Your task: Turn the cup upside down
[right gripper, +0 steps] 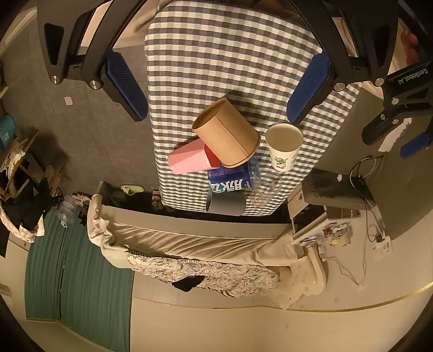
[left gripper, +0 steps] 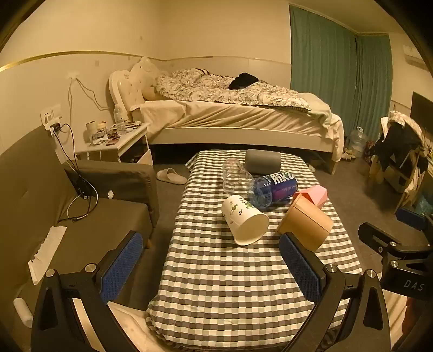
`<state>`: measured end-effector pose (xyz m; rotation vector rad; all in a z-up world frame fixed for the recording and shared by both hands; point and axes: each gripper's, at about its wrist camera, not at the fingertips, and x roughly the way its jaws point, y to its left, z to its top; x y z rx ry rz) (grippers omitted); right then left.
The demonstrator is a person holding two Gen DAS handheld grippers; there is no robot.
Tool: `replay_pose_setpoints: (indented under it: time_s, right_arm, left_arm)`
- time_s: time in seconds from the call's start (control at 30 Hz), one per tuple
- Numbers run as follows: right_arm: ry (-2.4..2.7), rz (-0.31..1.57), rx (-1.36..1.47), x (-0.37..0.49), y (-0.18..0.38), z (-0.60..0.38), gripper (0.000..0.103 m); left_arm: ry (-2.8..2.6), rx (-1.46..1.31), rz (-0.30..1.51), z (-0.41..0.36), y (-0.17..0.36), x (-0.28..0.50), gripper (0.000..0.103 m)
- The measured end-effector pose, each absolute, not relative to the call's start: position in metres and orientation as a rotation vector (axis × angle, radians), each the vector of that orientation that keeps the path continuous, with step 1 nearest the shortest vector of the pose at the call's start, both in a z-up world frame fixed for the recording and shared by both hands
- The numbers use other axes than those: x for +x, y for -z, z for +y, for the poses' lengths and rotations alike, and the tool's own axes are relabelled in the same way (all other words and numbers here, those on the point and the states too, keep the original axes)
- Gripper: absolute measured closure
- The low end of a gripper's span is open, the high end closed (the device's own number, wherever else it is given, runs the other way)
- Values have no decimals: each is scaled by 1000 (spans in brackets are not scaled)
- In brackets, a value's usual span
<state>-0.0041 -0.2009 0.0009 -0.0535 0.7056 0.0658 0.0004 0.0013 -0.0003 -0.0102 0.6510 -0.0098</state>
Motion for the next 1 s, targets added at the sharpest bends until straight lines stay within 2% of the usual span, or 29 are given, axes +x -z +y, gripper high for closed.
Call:
replay_pose_setpoints:
  time_s: [1.0]
  right_arm:
    - [-71, 705, -56, -9, 1, -198, 0]
  left_arm:
    - [0, 0, 646, 1, 1, -3, 0]
